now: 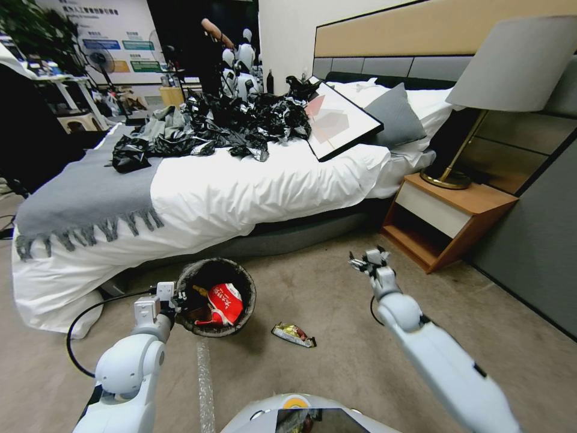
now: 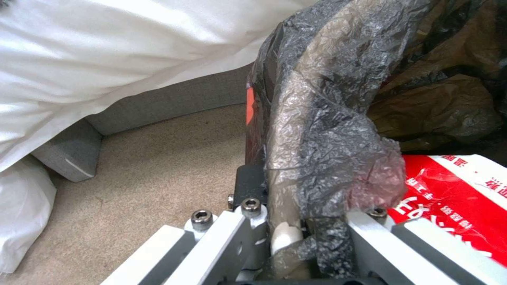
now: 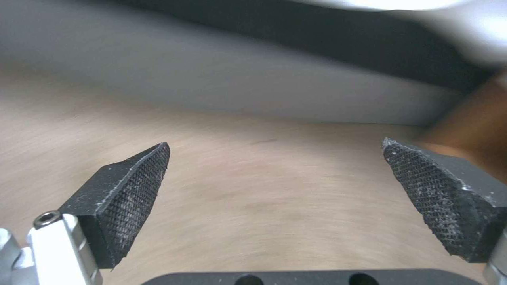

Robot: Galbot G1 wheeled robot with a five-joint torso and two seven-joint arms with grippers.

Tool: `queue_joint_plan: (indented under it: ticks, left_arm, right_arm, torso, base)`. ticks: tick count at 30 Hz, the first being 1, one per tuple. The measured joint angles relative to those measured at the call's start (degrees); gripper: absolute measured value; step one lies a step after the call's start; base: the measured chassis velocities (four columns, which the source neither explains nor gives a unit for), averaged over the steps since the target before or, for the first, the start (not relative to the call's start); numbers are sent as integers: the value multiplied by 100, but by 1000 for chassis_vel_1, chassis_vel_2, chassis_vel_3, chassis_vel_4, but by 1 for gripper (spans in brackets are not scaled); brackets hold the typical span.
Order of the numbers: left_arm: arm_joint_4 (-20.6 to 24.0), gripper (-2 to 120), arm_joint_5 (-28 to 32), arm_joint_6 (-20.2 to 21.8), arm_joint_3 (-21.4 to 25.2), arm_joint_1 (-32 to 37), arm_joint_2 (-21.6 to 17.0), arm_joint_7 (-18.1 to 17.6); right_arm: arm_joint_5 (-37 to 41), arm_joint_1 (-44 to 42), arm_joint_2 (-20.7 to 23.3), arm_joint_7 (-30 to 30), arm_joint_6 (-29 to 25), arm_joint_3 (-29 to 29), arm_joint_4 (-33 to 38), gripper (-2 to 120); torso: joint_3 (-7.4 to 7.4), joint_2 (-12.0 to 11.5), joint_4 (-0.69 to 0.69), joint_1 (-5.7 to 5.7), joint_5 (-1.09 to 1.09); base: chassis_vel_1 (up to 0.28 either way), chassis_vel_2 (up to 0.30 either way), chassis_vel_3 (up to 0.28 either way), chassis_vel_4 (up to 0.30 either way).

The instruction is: Pick up the trash bin, then pick up the garbage from the floor and place it into the trash bin.

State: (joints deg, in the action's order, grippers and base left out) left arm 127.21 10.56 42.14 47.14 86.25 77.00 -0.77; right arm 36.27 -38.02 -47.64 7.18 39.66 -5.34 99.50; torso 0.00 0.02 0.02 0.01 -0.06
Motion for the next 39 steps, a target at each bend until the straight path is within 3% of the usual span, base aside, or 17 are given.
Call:
queue_joint_plan:
  ticks: [1, 3, 4, 6, 13, 18, 21, 39]
  left_arm:
    - [0, 0, 0, 0, 0, 0, 0, 0]
    - [-2, 0, -44, 0, -9, 13, 37, 2]
    - [-2, 0, -44, 0, -9, 13, 37, 2]
    - [4, 0, -73, 0, -23, 34, 47, 6]
    - [-14, 0, -102, 0, -18, 24, 24, 34]
    - [-69, 0, -138, 0, -25, -1, 44, 39]
    - [-118, 0, -176, 0, -39, -20, 70, 60]
    - [-258, 0, -233, 0, -65, -42, 76, 101]
  right_arm:
    - [0, 0, 0, 0, 0, 0, 0, 100]
    - [499, 884, -135, -434, 305, -903, -595, 100]
    - [499, 884, -135, -434, 305, -903, -595, 100]
    - [728, 1537, -354, -854, 339, -1593, -1211, 100]
    - [678, 2405, -867, -1514, 318, -2745, -2063, 100]
    - [560, 2472, -1222, -1657, 298, -3094, -2390, 100]
    - [399, 2347, -1706, -1688, 281, -3300, -2715, 100]
    - [384, 1709, -2012, -1730, 256, -3806, -2509, 100]
  torso:
    - [0, 0, 0, 0, 0]
    - [1, 0, -1, 1, 9]
    - [1, 0, -1, 1, 9]
    - [1, 0, -3, 1, 5]
    - [0, 0, -3, 0, 4]
    - [0, 0, -3, 0, 6]
    - [0, 0, -1, 0, 7]
    - [0, 0, -4, -1, 5]
  base:
    - [0, 0, 0, 0]
    - [0, 0, 0, 0]
    - [0, 0, 0, 0]
    - [0, 0, 0, 0]
    - [0, 0, 0, 0]
    - [0, 0, 0, 0]
    - [0, 0, 0, 0]
    - [0, 0, 0, 0]
